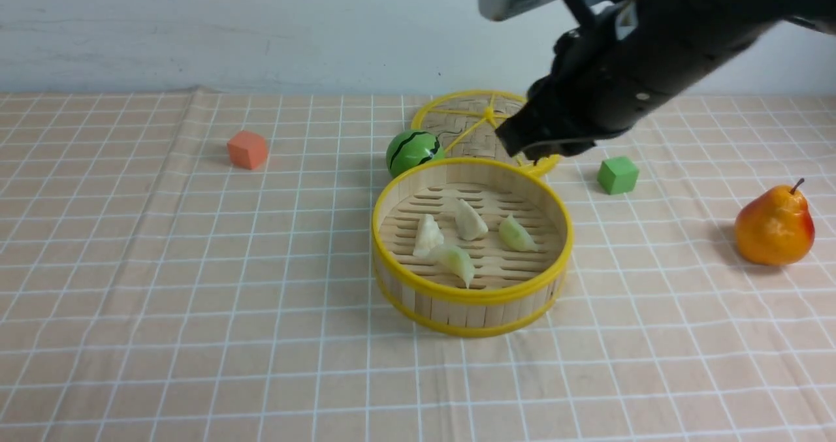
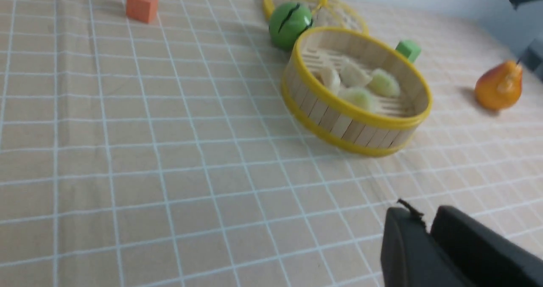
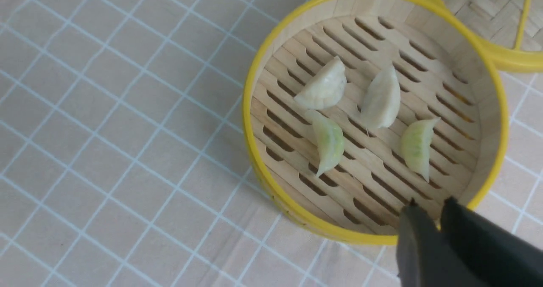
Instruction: Put the dumplings into the steamer on the table with the brown tablecloth.
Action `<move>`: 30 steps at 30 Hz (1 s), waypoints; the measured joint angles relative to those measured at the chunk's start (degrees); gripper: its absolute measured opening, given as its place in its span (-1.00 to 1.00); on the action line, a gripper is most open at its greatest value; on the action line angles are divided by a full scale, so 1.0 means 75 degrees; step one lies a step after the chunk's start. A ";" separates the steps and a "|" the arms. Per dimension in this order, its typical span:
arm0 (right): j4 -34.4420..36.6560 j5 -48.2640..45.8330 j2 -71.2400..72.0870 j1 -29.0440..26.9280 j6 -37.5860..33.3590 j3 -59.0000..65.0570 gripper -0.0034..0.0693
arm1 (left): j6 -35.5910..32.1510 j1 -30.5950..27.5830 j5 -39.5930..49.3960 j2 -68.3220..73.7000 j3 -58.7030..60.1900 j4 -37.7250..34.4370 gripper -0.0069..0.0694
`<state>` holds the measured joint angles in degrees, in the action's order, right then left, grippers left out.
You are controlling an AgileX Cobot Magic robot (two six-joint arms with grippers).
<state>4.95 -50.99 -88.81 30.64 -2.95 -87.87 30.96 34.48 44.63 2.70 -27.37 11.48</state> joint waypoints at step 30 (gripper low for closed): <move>0.0858 0.3491 0.6190 0.0000 -0.0056 0.4972 -0.94 | 0.0202 0.0000 -0.0534 -0.0255 0.0427 0.0116 -0.86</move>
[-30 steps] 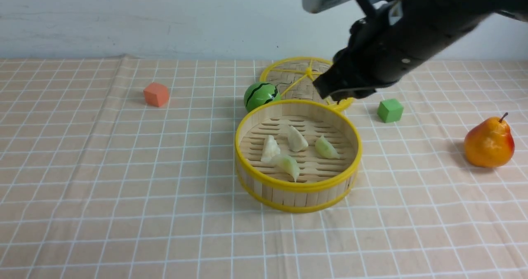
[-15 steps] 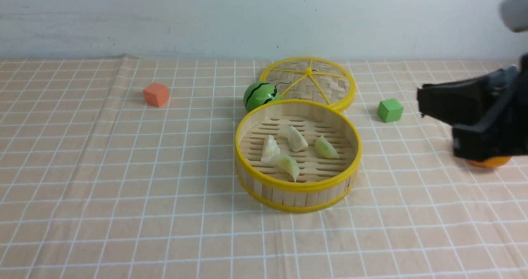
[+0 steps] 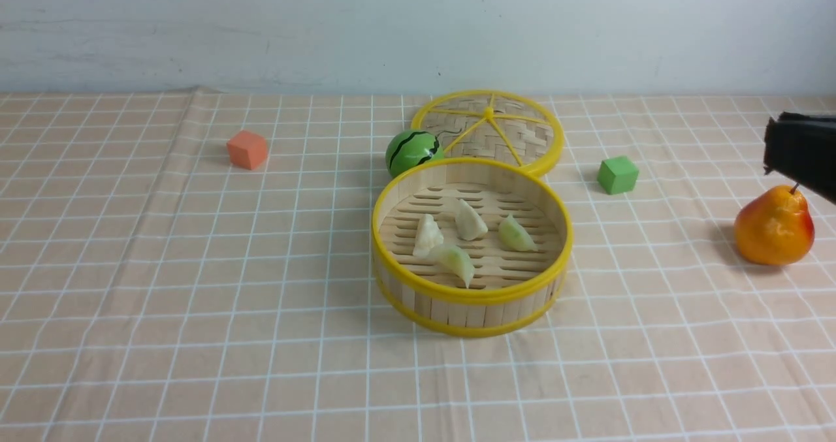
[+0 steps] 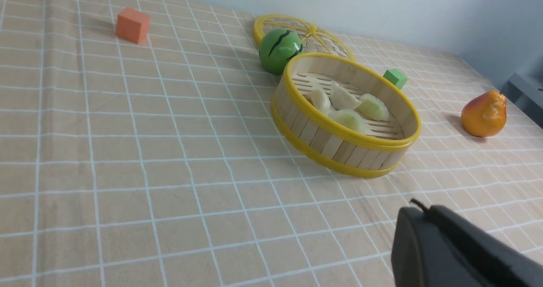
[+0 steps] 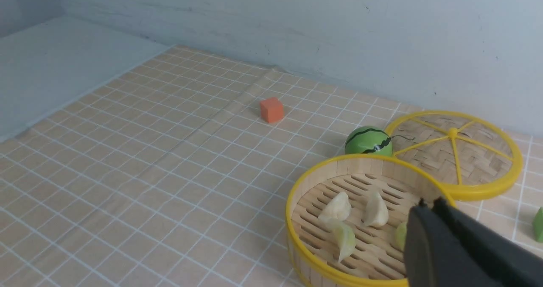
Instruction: Put the dumplings into the steamer on the table with the brown tablecloth.
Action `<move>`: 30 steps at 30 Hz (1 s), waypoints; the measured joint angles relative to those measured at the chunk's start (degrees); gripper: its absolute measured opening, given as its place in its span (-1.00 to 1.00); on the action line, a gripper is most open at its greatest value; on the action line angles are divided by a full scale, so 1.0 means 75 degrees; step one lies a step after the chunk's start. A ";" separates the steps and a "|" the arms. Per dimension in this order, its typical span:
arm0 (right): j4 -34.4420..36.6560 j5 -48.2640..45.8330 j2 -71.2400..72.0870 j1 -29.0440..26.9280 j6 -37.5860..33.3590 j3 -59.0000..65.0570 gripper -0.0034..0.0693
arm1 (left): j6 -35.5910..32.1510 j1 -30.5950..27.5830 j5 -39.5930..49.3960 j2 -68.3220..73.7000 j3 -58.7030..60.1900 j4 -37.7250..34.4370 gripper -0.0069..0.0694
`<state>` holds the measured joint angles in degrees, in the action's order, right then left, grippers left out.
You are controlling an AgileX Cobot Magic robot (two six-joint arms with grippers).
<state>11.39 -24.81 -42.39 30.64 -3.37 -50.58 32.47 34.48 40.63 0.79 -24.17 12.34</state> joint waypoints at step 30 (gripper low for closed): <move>-0.1145 0.1254 0.5628 -0.4188 0.0973 0.6568 -0.96 | 0.0000 0.0000 0.0007 0.0000 0.0000 0.0000 -0.86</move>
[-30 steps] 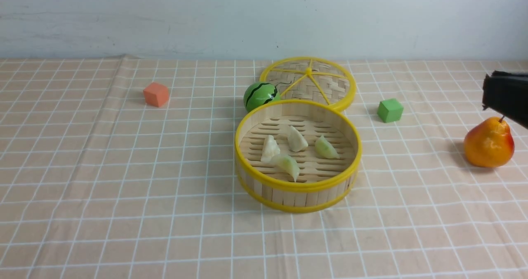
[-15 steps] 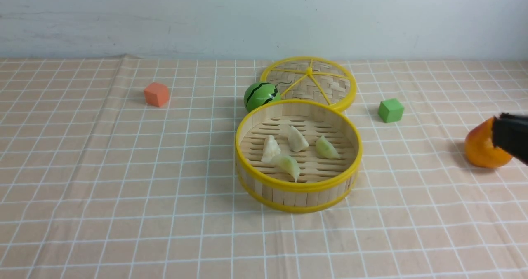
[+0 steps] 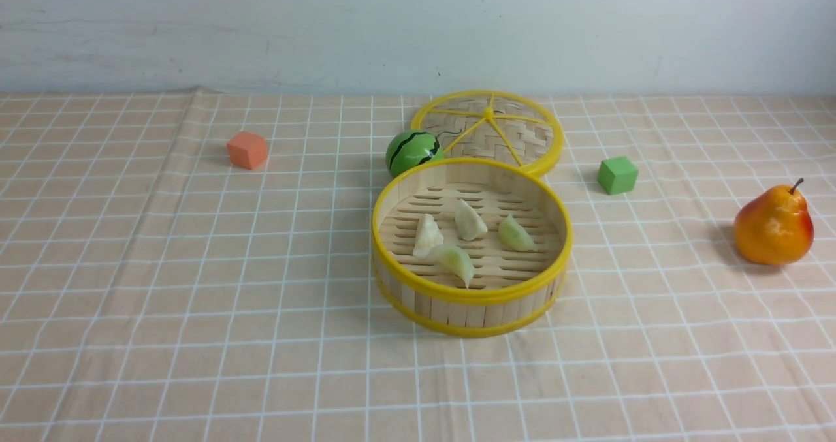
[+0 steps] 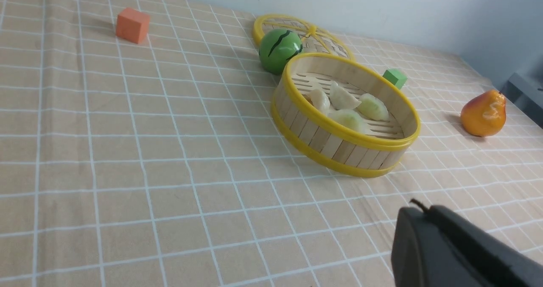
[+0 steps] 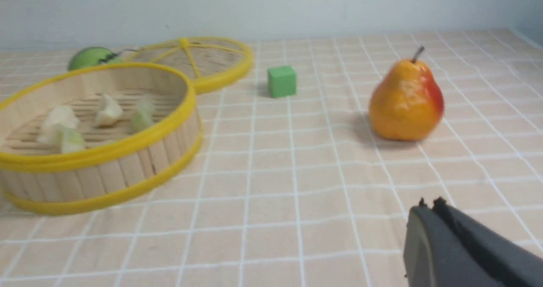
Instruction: Put the dumplings into the steamer on the table with the brown tablecloth.
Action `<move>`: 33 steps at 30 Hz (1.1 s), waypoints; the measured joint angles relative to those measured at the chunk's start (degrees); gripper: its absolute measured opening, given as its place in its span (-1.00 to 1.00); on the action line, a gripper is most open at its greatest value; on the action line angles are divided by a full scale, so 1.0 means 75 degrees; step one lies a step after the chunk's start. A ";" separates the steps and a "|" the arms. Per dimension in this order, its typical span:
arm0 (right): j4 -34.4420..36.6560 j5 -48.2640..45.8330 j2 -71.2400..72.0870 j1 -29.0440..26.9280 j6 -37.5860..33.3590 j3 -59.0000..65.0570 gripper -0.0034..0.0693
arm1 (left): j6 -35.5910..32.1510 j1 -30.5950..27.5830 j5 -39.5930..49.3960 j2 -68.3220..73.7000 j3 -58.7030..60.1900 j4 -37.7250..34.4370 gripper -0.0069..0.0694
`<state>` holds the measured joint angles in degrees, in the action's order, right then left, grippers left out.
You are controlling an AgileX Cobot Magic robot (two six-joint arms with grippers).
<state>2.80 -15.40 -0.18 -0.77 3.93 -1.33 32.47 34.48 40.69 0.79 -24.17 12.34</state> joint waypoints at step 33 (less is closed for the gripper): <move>-0.0195 -0.0892 0.0103 -0.0182 0.0027 0.0291 -0.93 | 0.0000 0.0000 0.0000 0.0000 0.0000 0.0000 -0.83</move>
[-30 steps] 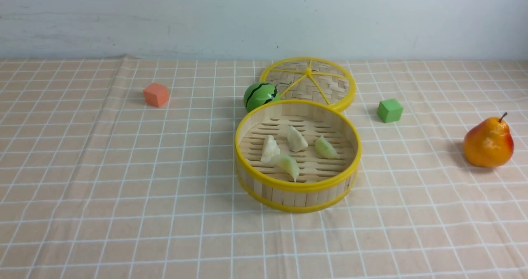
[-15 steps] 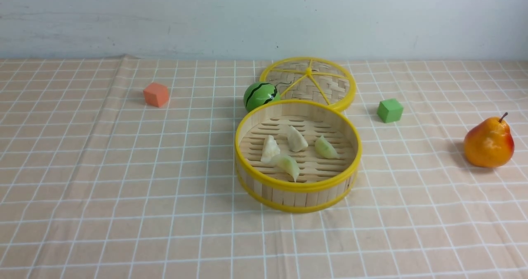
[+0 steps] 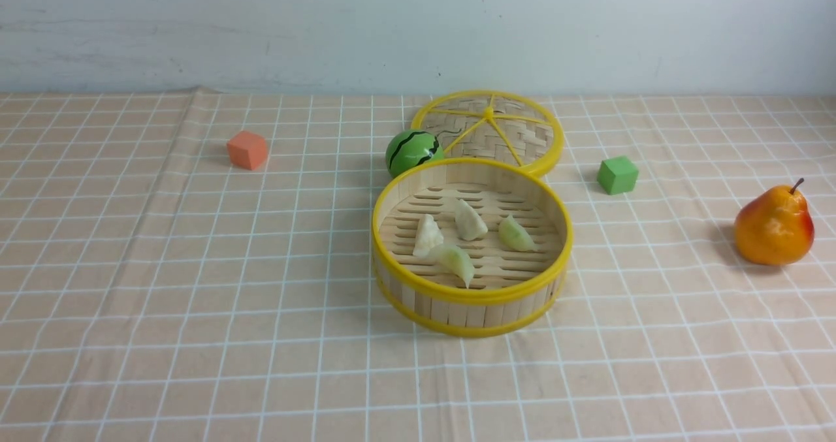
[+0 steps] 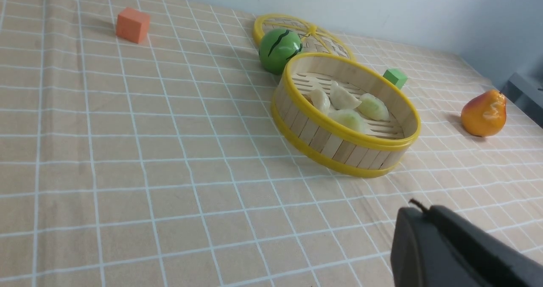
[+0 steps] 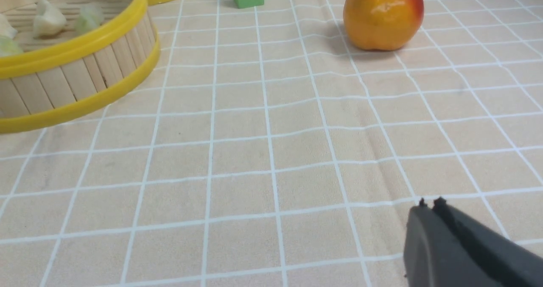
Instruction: Put the dumplings into the steamer on the table with the brown tablecloth.
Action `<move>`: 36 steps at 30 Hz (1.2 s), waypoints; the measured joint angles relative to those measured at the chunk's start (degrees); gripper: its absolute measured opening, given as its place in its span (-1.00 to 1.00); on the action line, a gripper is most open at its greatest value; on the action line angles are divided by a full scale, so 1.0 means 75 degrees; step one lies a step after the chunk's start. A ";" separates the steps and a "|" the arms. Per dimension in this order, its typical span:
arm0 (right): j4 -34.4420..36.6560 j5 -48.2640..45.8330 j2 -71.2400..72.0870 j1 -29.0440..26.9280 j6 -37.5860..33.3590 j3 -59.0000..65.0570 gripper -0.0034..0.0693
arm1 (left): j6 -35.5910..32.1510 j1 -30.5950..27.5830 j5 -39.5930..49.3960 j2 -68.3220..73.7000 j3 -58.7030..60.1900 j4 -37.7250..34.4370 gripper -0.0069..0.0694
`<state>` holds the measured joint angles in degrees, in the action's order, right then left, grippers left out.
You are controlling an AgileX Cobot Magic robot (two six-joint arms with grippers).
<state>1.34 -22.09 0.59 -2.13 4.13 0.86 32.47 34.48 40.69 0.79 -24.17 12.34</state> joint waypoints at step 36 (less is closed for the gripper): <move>0.0000 -0.0003 0.0000 0.0000 0.0000 0.0000 -0.84 | -0.1959 -0.5073 -0.3847 -0.0158 0.3439 -0.1433 -0.85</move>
<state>1.34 -22.11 0.59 -2.13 4.13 0.86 17.78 -3.56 11.83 -0.40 1.62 1.60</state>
